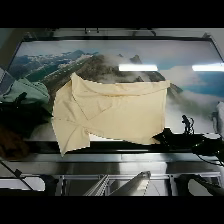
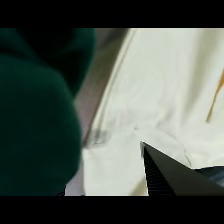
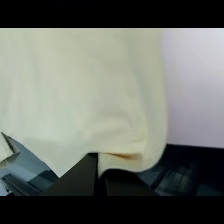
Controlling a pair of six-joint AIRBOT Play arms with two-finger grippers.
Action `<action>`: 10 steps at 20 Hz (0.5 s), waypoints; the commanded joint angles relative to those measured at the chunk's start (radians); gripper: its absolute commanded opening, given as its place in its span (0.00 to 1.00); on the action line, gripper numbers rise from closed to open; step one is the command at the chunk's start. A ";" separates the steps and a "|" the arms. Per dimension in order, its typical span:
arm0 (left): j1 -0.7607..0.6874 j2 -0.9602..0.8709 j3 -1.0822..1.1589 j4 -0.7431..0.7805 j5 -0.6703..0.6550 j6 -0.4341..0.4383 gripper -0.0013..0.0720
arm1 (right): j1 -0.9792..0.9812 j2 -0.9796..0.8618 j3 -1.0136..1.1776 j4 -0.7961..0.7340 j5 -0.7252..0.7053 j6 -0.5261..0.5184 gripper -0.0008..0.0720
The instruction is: Fold the shirts.
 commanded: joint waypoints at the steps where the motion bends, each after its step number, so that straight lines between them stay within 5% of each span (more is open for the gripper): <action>1: -0.071 -0.082 -0.001 0.024 -0.001 0.007 0.70 | 0.001 0.000 0.001 0.019 0.017 -0.006 0.04; 2: -0.076 -0.105 -0.001 0.023 -0.034 0.014 0.67 | 0.001 0.000 0.002 0.018 0.022 -0.005 0.04; 6: -0.046 -0.098 0.002 -0.023 -0.113 0.059 0.05 | 0.001 0.009 0.018 0.018 0.067 -0.014 0.04; 10: 0.038 0.008 0.002 -0.299 -0.174 0.180 0.05 | -0.013 0.071 0.080 0.020 0.152 -0.007 0.04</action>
